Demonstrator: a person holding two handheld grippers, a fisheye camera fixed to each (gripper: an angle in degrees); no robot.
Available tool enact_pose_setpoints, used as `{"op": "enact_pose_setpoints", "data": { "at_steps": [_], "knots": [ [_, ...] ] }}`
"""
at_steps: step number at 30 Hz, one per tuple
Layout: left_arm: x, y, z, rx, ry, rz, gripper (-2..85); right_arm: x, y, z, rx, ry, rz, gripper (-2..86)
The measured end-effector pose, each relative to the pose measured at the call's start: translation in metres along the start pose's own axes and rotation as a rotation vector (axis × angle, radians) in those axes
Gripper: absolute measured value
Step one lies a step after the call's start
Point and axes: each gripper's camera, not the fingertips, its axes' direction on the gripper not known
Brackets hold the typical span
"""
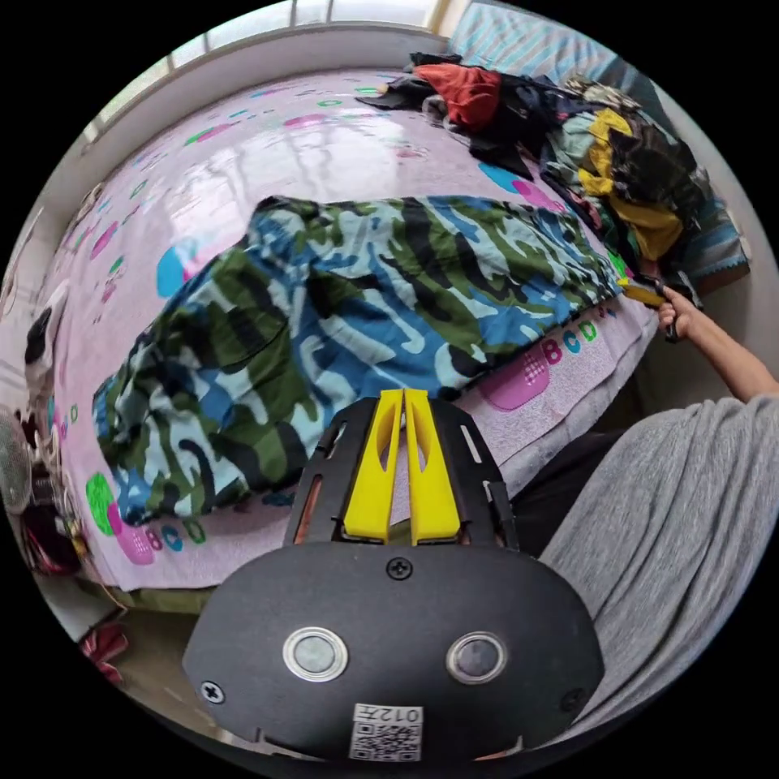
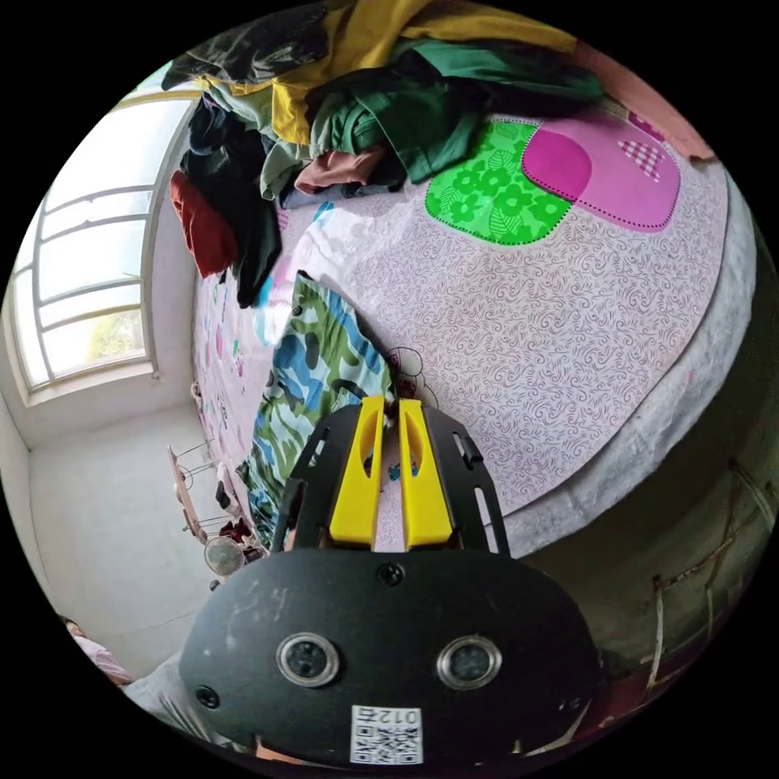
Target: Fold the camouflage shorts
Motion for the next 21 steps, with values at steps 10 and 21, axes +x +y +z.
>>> {"op": "enact_pose_setpoints", "data": {
  "at_steps": [10, 21],
  "knots": [
    [-0.313, 0.175, -0.084, 0.239, 0.260, -1.042, 9.8, -0.045, 0.114, 0.045, 0.012, 0.067, -0.323, 5.1],
    [-0.414, 0.192, -0.098, 0.191, 0.445, -1.107, 6.5, 0.062, 0.153, 0.226, -0.293, -0.160, 0.009, 5.7]
  ]
}}
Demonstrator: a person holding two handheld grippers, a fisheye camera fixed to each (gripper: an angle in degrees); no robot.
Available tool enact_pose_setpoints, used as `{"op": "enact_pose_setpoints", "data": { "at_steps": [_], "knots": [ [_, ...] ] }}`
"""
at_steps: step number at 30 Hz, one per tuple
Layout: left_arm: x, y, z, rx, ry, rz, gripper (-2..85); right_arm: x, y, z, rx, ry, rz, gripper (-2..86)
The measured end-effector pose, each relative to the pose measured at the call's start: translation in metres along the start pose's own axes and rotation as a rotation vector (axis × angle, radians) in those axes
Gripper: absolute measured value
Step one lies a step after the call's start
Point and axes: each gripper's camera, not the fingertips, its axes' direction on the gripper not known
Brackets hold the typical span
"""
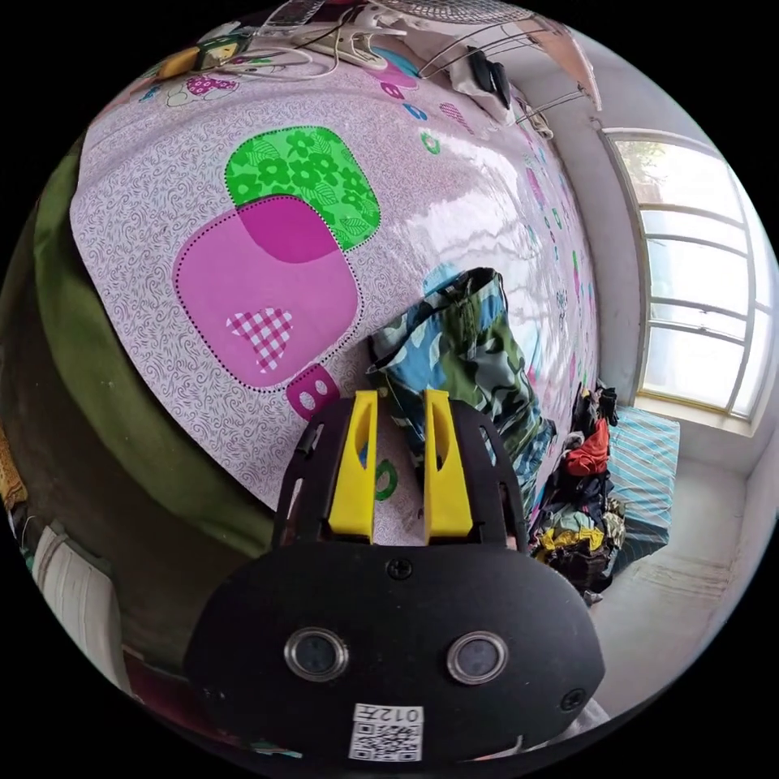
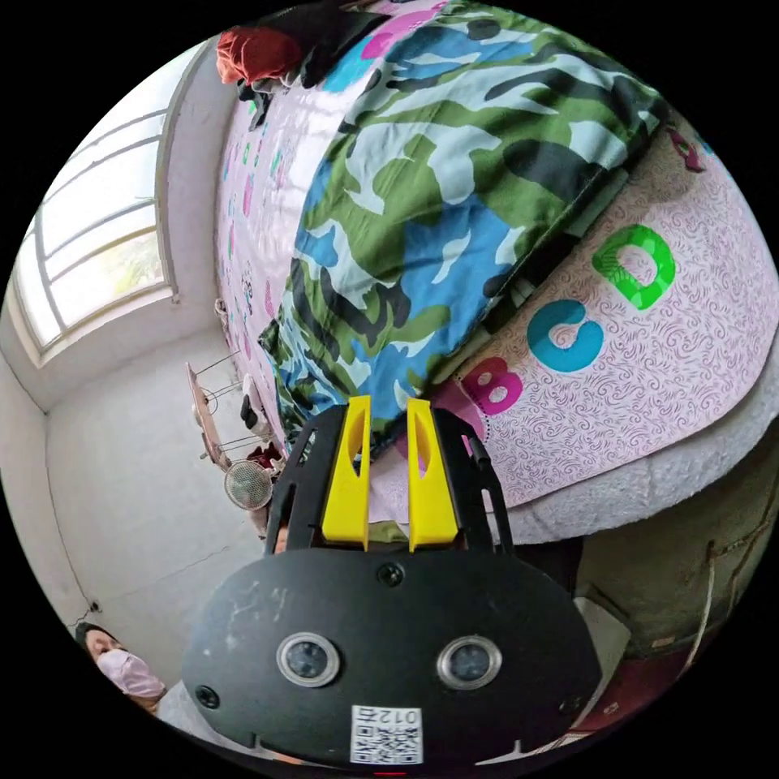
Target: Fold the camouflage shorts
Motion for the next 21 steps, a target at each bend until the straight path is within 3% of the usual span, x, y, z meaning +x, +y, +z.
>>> {"op": "enact_pose_setpoints", "data": {
  "at_steps": [2, 5, 8, 11, 16, 19, 21],
  "knots": [
    [0.005, -0.006, -0.010, -0.020, -0.010, 0.014, 4.9, 0.035, -0.009, -0.005, 0.027, -0.027, 0.030, 1.0],
    [0.027, -0.010, -0.048, 0.046, 0.188, 0.159, 2.9, 0.068, -0.018, -0.023, 0.065, 0.030, -0.004, -0.4],
    [0.038, -0.010, -0.067, 0.083, 0.058, 0.309, 2.0, 0.119, -0.029, -0.027, 0.045, 0.078, -0.008, -0.8],
    [0.000, -0.014, -0.042, -0.023, -0.027, 0.185, 1.7, 0.174, -0.036, -0.031, 0.059, 0.048, 0.024, -0.9],
    [-0.020, -0.002, -0.050, 0.027, 0.090, 0.133, 2.0, 0.226, -0.039, -0.047, 0.039, 0.114, -0.042, -0.9],
    [-0.020, 0.011, -0.089, 0.158, 0.072, 0.137, 1.7, 0.230, -0.032, -0.067, 0.059, 0.251, -0.181, -0.8],
    [-0.001, 0.023, -0.122, 0.298, -0.068, 0.182, 1.3, 0.221, -0.030, -0.072, 0.081, 0.373, -0.312, -0.8]
  ]
}}
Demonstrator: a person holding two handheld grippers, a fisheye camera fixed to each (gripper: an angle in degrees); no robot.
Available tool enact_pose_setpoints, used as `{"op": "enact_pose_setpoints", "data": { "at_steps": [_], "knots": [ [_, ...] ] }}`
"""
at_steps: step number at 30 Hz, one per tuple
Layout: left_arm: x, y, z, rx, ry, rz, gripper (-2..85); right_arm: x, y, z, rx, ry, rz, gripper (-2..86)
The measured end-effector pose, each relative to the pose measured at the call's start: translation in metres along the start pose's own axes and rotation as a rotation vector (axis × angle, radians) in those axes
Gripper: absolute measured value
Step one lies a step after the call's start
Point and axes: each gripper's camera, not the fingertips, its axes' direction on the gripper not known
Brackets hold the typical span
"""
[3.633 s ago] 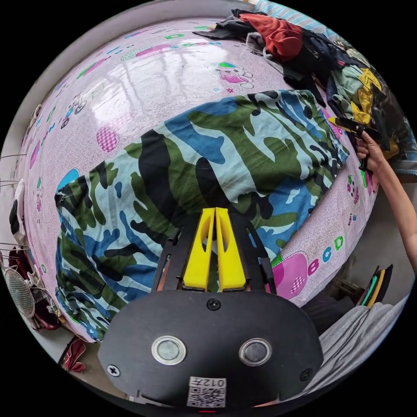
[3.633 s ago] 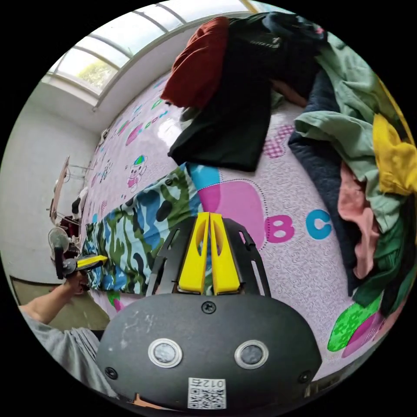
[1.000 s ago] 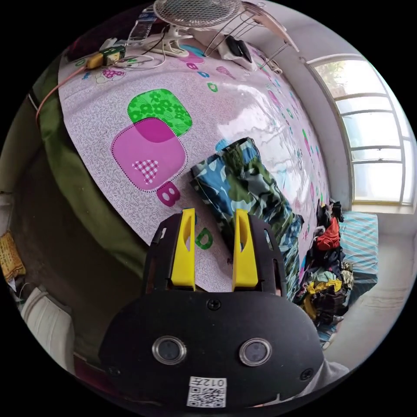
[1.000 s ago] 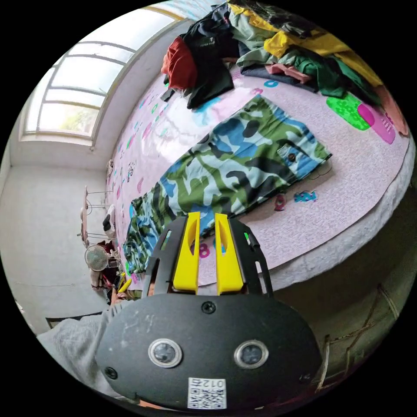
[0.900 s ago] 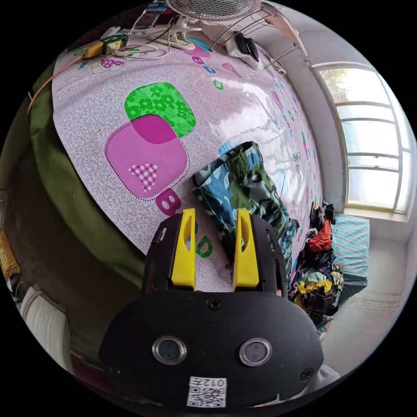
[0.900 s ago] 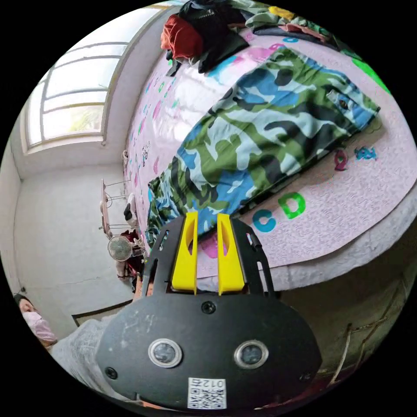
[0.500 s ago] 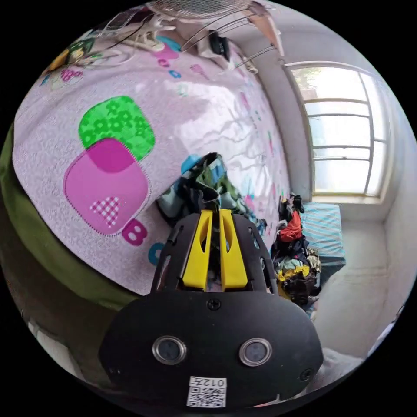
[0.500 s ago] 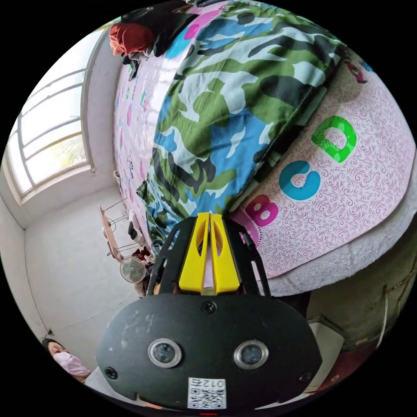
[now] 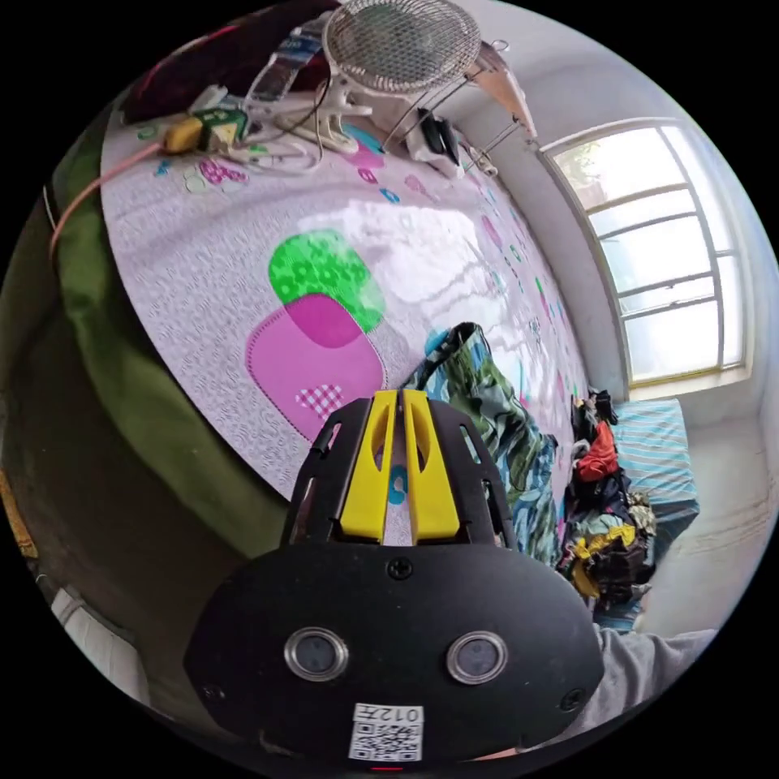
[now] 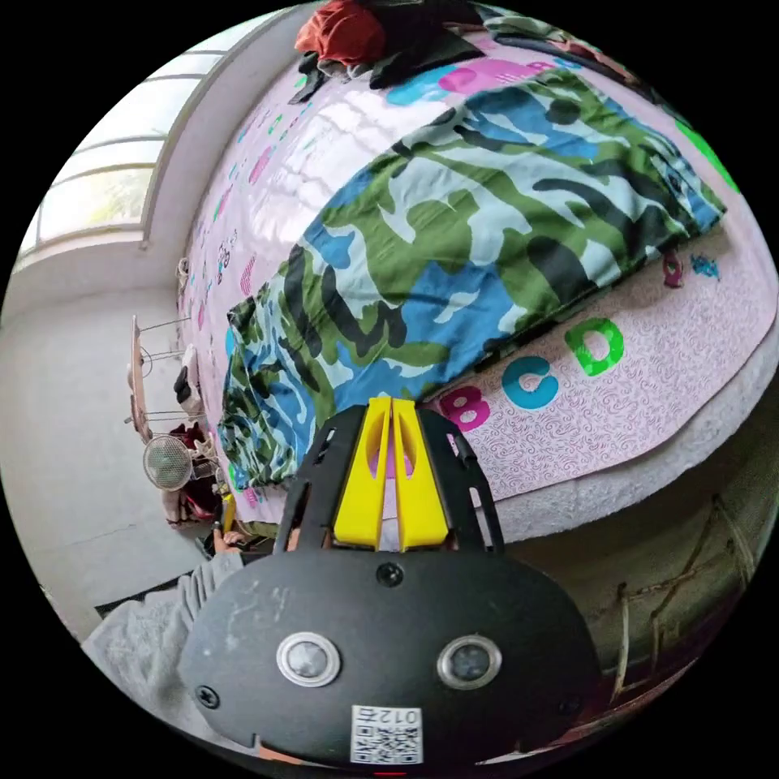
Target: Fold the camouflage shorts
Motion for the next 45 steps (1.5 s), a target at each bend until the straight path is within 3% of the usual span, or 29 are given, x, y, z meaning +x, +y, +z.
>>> {"op": "enact_pose_setpoints", "data": {
  "at_steps": [2, 8, 13, 16, 21, 29, 31, 34, 38, 41, 45],
  "knots": [
    [0.030, -0.008, -0.005, 0.014, -0.051, 0.128, 1.1, -0.021, -0.015, 0.008, -0.002, 0.071, -0.197, -0.7],
    [0.162, -0.029, 0.068, -0.166, 0.002, 0.538, 0.5, -0.114, -0.062, 0.085, -0.034, 0.126, -0.635, -0.4],
    [0.230, -0.033, 0.138, -0.288, -0.109, 0.692, 0.0, -0.148, -0.085, 0.165, -0.098, 0.150, -0.767, -0.8],
    [0.243, -0.038, 0.165, -0.290, -0.238, 0.710, -0.1, -0.133, -0.101, 0.210, -0.150, 0.214, -0.772, -0.9],
    [0.241, -0.044, 0.189, -0.337, -0.244, 0.703, -0.2, -0.084, -0.125, 0.249, -0.241, 0.289, -0.731, -0.9],
    [0.238, -0.057, 0.197, -0.355, -0.207, 0.596, -0.1, 0.007, -0.142, 0.211, -0.219, 0.129, -0.591, -0.8],
    [0.251, -0.054, 0.182, -0.277, -0.230, 0.626, 0.0, 0.021, -0.132, 0.184, -0.189, 0.110, -0.623, -0.8],
    [0.284, -0.032, 0.157, -0.202, -0.123, 0.704, 0.3, 0.060, -0.110, 0.143, -0.185, 0.021, -0.616, -0.8],
    [0.341, 0.036, 0.198, -0.413, 0.056, 0.872, 0.4, 0.109, -0.088, 0.134, -0.234, -0.117, -0.521, -0.8],
    [0.374, 0.081, 0.239, -0.542, 0.087, 0.971, 0.4, 0.112, -0.074, 0.148, -0.284, -0.145, -0.525, -0.8],
    [0.377, 0.093, 0.277, -0.607, -0.013, 1.002, 0.1, 0.123, -0.079, 0.153, -0.330, -0.014, -0.548, -0.9]
  ]
}}
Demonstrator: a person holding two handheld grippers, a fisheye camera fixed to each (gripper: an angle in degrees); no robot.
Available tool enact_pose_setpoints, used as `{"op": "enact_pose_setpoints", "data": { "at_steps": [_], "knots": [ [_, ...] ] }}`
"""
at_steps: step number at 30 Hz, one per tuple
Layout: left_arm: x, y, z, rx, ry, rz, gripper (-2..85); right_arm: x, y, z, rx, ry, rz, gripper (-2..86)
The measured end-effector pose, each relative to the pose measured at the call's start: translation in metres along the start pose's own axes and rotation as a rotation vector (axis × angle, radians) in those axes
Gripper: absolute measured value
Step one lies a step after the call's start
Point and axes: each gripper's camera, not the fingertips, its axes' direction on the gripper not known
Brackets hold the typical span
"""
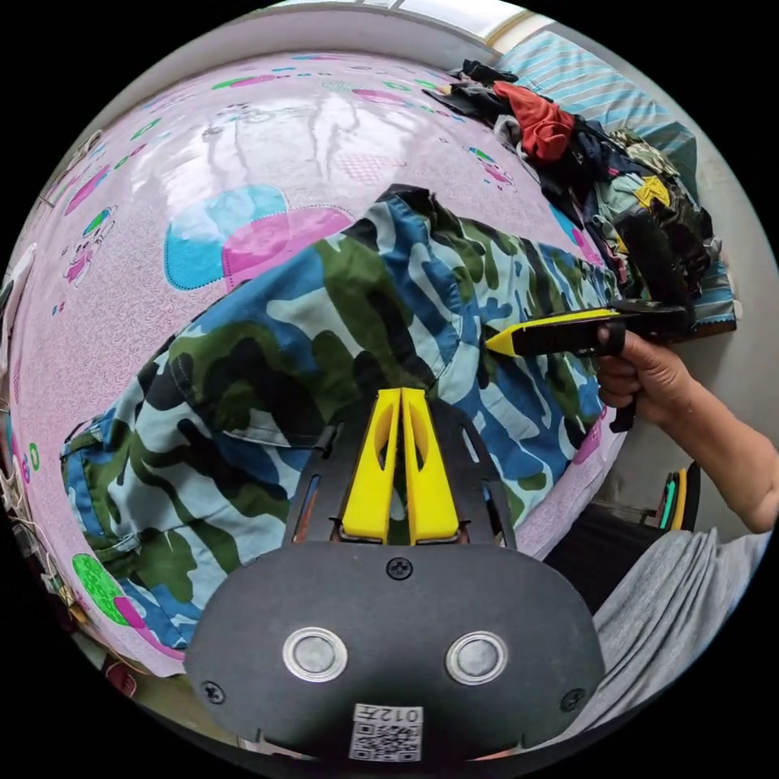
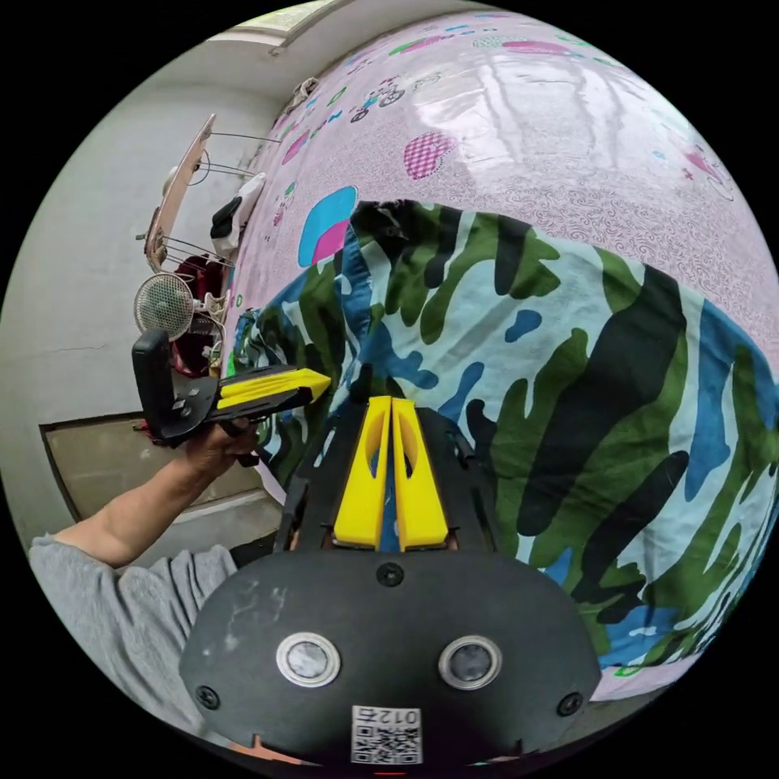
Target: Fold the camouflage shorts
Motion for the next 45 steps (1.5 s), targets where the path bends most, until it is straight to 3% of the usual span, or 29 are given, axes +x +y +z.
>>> {"op": "enact_pose_setpoints", "data": {
  "at_steps": [9, 12, 15, 20, 24, 30, 34, 37, 45],
  "knots": [
    [-0.080, 0.048, -0.030, 0.046, -0.035, -0.229, 0.1, 0.095, 0.062, -0.111, 0.167, 0.030, 0.247, -0.9],
    [-0.063, 0.071, -0.041, 0.067, 0.034, -0.149, 0.2, 0.067, 0.080, -0.123, 0.131, -0.026, 0.167, -0.9],
    [-0.033, 0.090, -0.032, 0.021, -0.018, -0.024, 0.0, 0.035, 0.095, -0.116, 0.069, -0.067, 0.105, -0.9],
    [-0.043, 0.117, 0.009, -0.111, -0.191, 0.001, -0.1, 0.022, 0.100, -0.118, 0.040, 0.050, 0.103, -0.9],
    [-0.055, 0.124, 0.006, -0.054, -0.173, -0.047, -0.1, -0.022, 0.085, -0.139, 0.048, 0.150, 0.107, -0.9],
    [-0.018, 0.097, 0.022, -0.005, -0.018, 0.123, -0.1, -0.157, 0.031, -0.096, -0.025, -0.195, -0.031, -0.9],
    [-0.013, 0.087, 0.058, -0.084, 0.003, 0.188, -0.1, -0.209, -0.012, -0.046, -0.099, -0.378, 0.038, -0.9],
    [-0.021, 0.091, 0.081, -0.120, -0.027, 0.240, -0.2, -0.226, -0.029, -0.031, -0.191, -0.273, 0.057, -0.9],
    [-0.047, 0.096, 0.101, -0.086, 0.021, 0.288, -0.2, -0.196, -0.030, -0.141, -0.009, -0.256, 0.226, -0.9]
  ]
}}
